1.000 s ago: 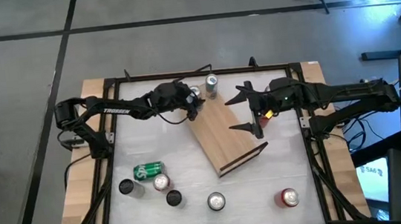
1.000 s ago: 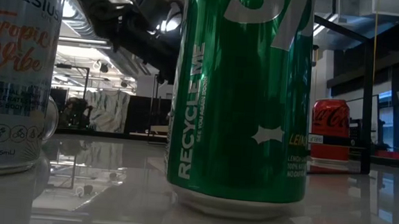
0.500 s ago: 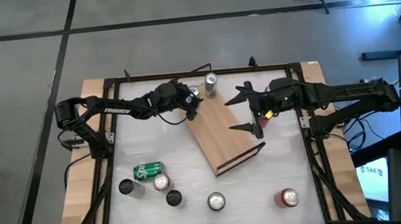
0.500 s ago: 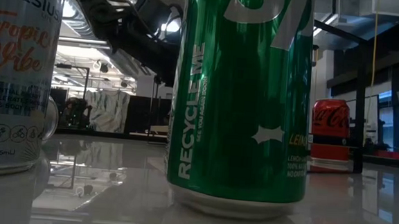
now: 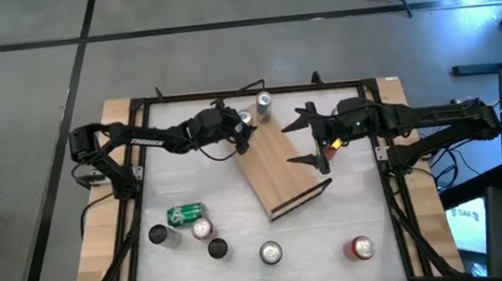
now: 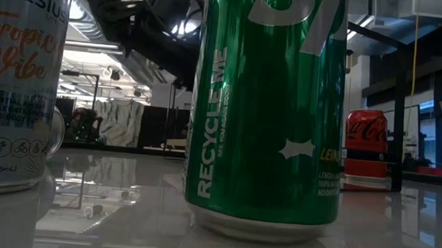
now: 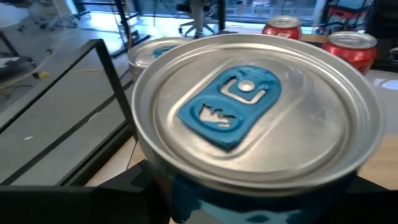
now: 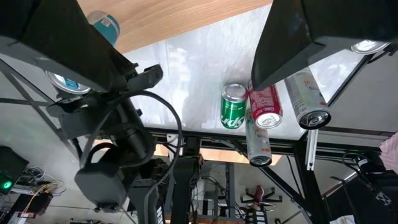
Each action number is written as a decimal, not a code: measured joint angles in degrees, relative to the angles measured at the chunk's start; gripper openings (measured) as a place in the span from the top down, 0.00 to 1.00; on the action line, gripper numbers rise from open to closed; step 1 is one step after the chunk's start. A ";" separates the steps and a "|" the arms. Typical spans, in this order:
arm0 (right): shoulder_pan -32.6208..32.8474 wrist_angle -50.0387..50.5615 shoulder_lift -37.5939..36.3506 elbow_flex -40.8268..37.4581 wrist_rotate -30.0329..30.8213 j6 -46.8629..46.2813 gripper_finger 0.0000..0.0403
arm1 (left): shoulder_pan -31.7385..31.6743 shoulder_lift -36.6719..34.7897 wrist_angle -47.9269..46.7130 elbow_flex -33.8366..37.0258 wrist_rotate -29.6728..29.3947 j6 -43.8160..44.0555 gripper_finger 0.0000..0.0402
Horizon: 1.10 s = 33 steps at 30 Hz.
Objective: Place canned beverage on shelf
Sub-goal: Put the blue soda can on the shelf aligned with the other blue soda can
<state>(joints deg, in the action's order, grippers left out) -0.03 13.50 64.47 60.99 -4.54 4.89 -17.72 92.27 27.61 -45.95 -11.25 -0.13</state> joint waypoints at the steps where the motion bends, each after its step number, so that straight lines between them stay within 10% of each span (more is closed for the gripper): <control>1: 0.00 0.00 0.00 0.00 0.01 0.00 0.05 | 0.42 0.00 -0.04 0.00 -1.69 -0.01 0.45; 8: 0.00 0.04 0.41 0.00 0.01 0.00 0.05 | 3.75 0.00 -0.36 0.00 -11.95 1.36 0.45; 33: 0.00 0.14 1.46 0.00 0.00 -0.02 0.05 | 3.96 -0.02 -11.01 0.00 -12.26 7.51 0.41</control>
<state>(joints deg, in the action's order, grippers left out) -0.03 13.64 65.93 60.99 -4.54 4.87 -13.76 92.25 16.60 -45.95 -23.51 7.38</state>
